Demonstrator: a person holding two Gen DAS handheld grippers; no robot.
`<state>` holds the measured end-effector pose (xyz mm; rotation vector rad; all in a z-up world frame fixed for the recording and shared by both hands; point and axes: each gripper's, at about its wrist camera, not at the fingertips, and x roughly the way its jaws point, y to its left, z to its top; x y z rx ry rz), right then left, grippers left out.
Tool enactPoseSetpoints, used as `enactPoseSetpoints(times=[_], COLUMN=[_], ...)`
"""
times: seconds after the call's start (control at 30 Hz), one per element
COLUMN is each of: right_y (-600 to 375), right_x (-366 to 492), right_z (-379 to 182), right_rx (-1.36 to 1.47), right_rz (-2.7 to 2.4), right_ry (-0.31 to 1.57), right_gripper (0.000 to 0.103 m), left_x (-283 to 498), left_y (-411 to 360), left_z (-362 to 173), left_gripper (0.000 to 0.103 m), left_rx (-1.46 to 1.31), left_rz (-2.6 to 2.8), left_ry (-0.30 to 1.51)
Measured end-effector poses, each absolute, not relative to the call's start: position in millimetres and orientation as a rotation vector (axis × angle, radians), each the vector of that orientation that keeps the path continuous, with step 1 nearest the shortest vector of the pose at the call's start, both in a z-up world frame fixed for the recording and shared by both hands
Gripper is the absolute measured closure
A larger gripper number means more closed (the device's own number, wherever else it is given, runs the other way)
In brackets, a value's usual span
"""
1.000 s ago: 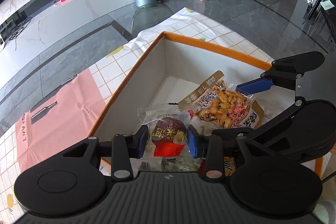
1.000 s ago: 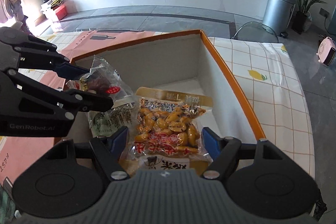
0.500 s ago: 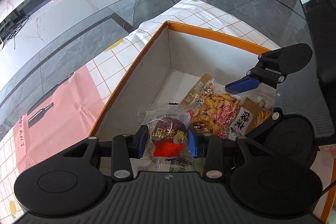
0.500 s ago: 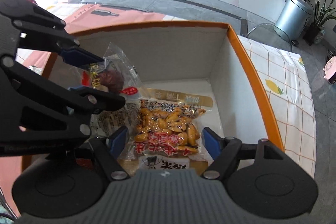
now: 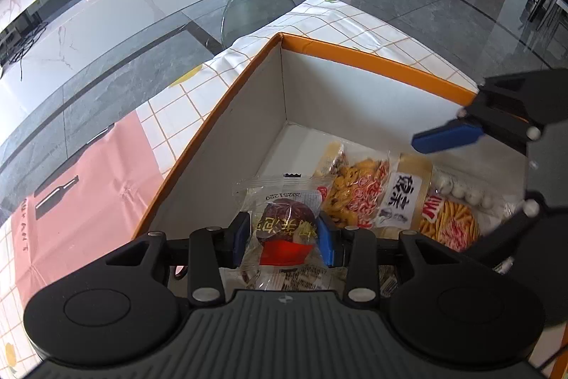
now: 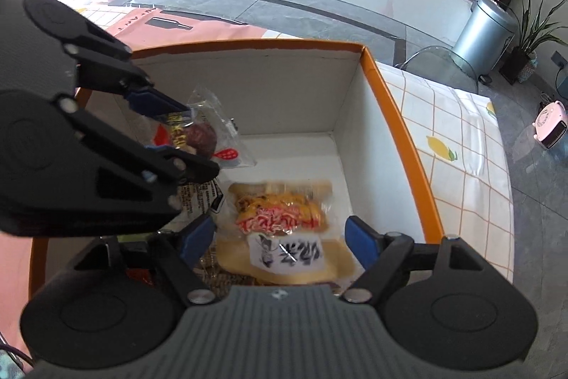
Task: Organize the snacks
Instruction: 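Carry both bags into the orange box and open both tools, then move both tools back toward the white wafer bar and green sausage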
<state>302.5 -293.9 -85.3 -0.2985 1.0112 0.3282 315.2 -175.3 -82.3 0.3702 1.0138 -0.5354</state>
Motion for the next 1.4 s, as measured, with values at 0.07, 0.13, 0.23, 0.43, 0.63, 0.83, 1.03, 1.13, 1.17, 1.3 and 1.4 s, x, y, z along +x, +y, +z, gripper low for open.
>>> enactPoseSetpoints(times=[0.07, 0.13, 0.23, 0.43, 0.63, 0.83, 1.03, 1.13, 1.17, 1.3, 1.4], right_y=[-293.4, -293.4, -293.9, -293.2, -289.9, -284.5, -275.8, -271.1, -269.6, -258.5, -246.5], right_x=[299.9, 297.2, 295.4, 291.2, 283.3, 258.9, 231.3, 217.5, 212.2, 187.3, 167.4], right_z=[-83.6, -83.1, -83.6, -81.6, -72.3, -59.3, -43.8, -31.8, -27.9, -12.2, -1.9], right_rx=[-0.306, -0.314, -0.314, -0.302, -0.297, -0.250, -0.198, -0.160, -0.145, -0.087, -0.048], right_rz=[0.330, 0.329, 0.323, 0.302, 0.280, 0.271, 0.237, 0.211, 0.200, 0.158, 0.136], right_ry=[1.012, 1.013, 1.021, 1.035, 1.043, 1.029, 0.996, 0.963, 0.949, 0.878, 0.811], right_gripper=[0.025, 0.025, 0.025, 0.025, 0.023, 0.023, 0.023, 0.023, 0.023, 0.023, 0.023], left_x=[318.3, 318.3, 315.3, 304.6, 285.1, 253.9, 219.5, 201.4, 196.0, 172.1, 154.5], left_y=[-177.9, -180.2, -182.2, -182.0, -169.2, -146.9, -122.7, -108.6, -104.0, -81.6, -62.0], left_z=[-85.9, -89.1, -90.0, -80.4, -52.3, -24.6, -4.6, 5.2, 7.7, 16.4, 21.3], left_gripper=[0.059, 0.058, 0.056, 0.037, 0.033, 0.031, 0.031, 0.031, 0.031, 0.031, 0.031], left_rx=[0.359, 0.369, 0.385, 0.415, 0.393, 0.344, 0.313, 0.290, 0.280, 0.226, 0.176], left_rz=[-0.531, -0.532, -0.534, -0.537, -0.540, -0.522, -0.491, -0.461, -0.446, -0.400, -0.356], left_ry=[1.022, 1.019, 1.006, 0.971, 0.923, 0.870, 0.833, 0.811, 0.806, 0.789, 0.769])
